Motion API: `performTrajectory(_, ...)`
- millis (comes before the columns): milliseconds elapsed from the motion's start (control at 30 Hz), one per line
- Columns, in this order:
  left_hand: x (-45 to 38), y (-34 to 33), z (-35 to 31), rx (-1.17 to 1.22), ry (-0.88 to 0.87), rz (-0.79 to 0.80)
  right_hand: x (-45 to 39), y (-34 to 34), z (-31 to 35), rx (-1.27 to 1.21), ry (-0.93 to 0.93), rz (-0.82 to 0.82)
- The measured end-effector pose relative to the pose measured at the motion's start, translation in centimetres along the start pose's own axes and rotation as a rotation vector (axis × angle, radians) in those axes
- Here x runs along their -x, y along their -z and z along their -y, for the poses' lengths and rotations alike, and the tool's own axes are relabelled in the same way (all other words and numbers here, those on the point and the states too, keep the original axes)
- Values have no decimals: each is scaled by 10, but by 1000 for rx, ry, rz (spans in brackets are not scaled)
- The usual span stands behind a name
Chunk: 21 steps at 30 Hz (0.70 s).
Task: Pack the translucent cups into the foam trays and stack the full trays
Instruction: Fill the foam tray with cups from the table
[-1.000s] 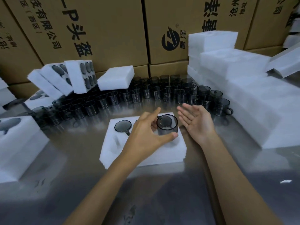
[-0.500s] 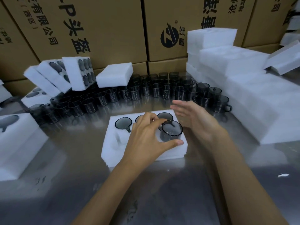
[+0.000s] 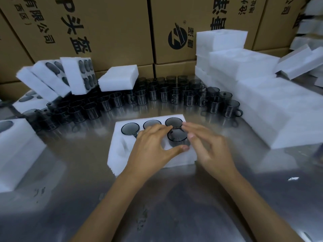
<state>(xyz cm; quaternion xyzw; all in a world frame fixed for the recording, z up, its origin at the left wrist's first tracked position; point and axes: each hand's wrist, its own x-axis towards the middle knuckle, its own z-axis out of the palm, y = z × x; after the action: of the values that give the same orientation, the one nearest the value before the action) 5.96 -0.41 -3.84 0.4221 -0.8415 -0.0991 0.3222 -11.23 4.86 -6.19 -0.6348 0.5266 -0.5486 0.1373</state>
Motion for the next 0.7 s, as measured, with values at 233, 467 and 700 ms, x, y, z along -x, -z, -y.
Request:
performTrajectory(233,10,8,2,-48,-190,-29,13,3,-4,244,74,141)
performTrajectory(467,25,5,8,-94,-225,7,16,-2,-1,453,98,111)
performTrajectory(700,22,10,6,50,-96,20,-2,-1,-18,54,-144,-120)
